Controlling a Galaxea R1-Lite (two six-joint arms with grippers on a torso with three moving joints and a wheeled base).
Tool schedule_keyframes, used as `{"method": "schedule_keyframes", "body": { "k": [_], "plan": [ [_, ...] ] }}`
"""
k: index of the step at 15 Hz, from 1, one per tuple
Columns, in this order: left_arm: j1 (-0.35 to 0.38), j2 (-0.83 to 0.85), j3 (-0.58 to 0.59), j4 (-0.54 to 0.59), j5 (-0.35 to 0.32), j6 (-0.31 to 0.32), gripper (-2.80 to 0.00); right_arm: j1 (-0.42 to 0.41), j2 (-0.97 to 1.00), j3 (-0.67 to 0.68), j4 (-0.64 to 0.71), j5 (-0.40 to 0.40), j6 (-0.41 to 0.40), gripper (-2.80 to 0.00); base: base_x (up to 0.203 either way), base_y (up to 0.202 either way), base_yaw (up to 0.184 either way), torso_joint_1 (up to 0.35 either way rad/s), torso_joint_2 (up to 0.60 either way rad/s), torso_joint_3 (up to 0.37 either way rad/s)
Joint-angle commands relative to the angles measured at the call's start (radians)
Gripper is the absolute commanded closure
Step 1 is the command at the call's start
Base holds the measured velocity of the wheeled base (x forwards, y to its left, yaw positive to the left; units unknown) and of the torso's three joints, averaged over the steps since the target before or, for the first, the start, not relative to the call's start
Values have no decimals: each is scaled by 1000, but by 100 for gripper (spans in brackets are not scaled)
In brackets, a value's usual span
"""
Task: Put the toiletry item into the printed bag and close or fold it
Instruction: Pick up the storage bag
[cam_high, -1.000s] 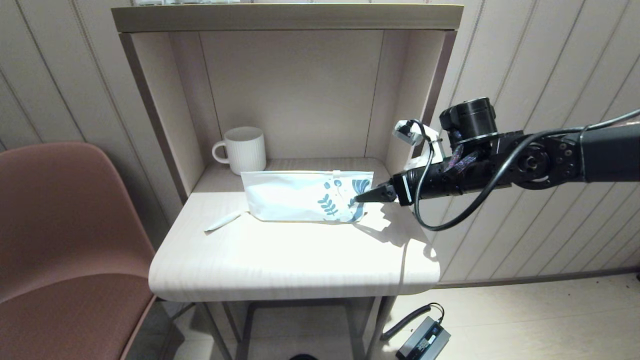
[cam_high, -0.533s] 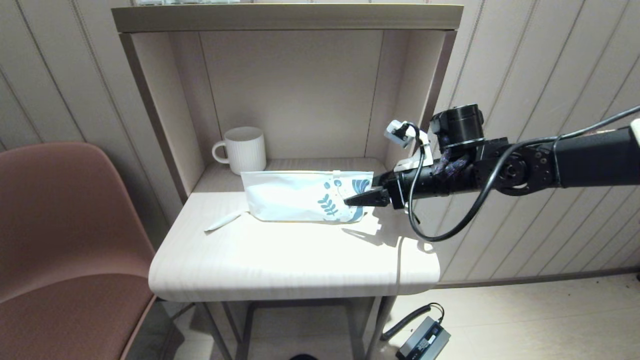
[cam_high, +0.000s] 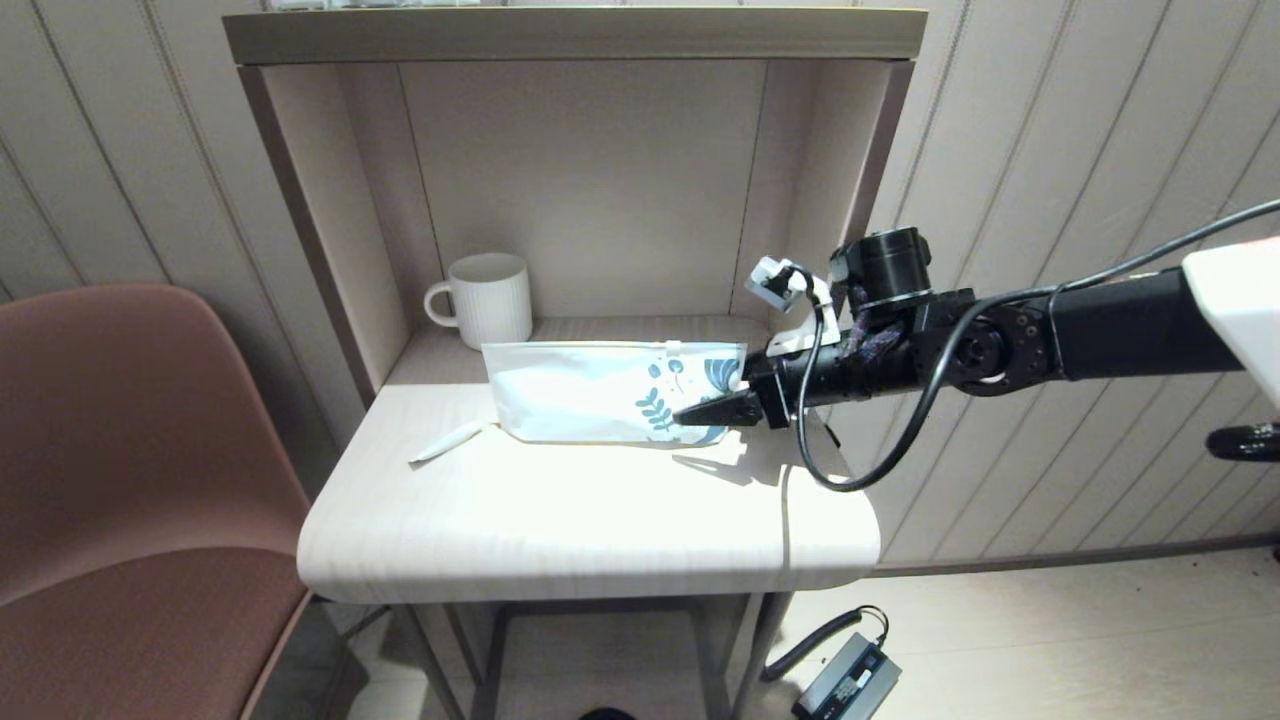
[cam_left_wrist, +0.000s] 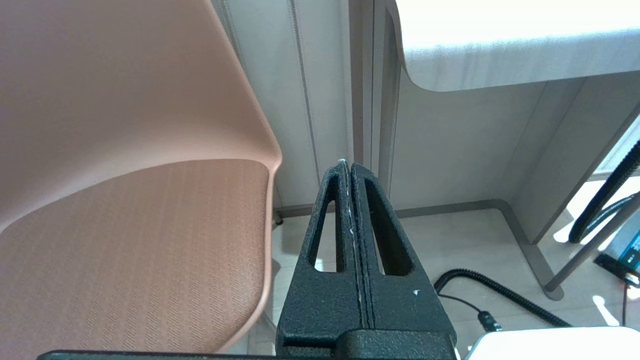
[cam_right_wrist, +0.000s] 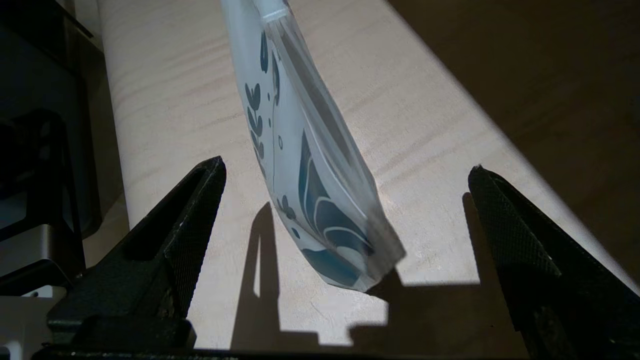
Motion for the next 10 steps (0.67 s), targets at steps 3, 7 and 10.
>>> {"method": "schedule_keyframes", "body": {
  "k": [3,7,10],
  "plan": [
    [0,0,0,1,0,-1,0,30,-11,-13,3,4,-3,-280,0,0,0,0,0,0],
    [-1,0,0,1,0,0,0,37,-9,-28,16,0,-9,-280,0,0,0,0,0,0],
    [0,0,0,0,0,0,0,29,-3,-38,20,-3,-16,-280,0,0,0,0,0,0]
  ]
}}
